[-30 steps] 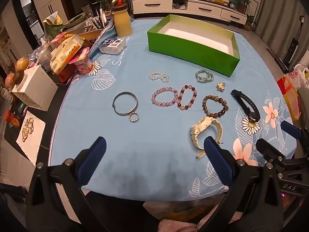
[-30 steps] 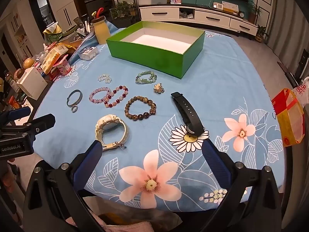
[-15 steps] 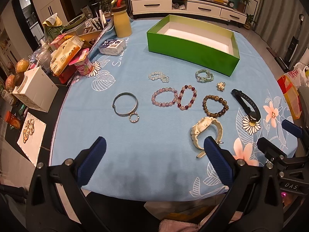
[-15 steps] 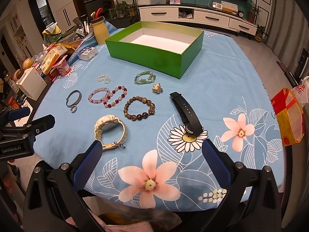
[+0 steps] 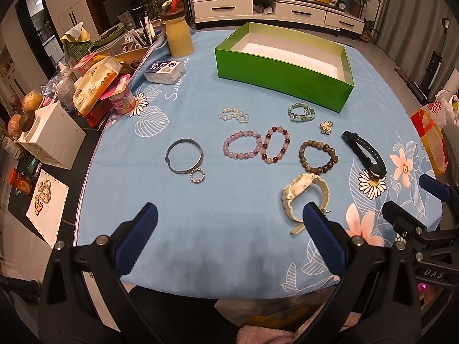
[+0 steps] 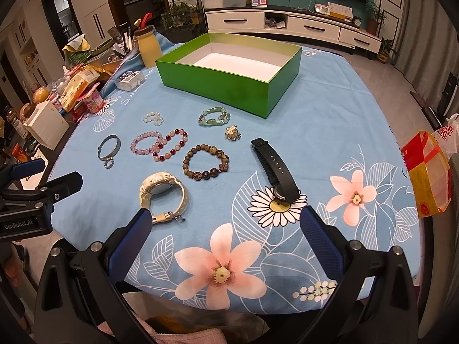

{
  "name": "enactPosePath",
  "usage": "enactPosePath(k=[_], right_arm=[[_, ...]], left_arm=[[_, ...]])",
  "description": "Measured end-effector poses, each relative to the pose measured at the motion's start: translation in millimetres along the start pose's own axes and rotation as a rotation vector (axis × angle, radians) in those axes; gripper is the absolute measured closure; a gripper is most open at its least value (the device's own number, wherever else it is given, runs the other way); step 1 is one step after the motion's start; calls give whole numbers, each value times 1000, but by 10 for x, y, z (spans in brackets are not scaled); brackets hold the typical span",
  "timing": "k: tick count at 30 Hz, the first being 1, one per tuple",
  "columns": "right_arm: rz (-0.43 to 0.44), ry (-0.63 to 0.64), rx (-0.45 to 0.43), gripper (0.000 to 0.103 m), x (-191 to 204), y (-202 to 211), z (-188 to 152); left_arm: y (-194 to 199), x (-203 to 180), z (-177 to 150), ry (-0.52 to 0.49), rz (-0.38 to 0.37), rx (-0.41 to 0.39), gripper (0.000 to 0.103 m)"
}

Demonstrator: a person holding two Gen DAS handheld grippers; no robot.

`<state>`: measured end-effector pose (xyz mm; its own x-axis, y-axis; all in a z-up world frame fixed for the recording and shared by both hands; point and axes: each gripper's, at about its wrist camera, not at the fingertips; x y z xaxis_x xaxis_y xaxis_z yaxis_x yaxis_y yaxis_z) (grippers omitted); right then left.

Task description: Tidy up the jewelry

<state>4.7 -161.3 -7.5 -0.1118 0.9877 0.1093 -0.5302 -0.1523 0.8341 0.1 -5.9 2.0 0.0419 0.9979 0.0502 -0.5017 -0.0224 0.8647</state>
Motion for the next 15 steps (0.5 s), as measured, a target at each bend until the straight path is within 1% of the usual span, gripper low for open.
enactPosePath(k=[15], right_arm=[[-1, 0, 1, 1, -2, 6, 5]], left_arm=[[3, -25, -6, -7, 0, 0, 2]])
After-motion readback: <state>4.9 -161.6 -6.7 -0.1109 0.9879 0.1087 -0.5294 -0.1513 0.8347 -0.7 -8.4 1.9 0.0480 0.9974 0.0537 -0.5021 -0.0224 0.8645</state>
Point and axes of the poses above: each gripper's, at about its wrist camera, not at the fingertips, and y roughly against the way its jaws point, x to its left, z to its top
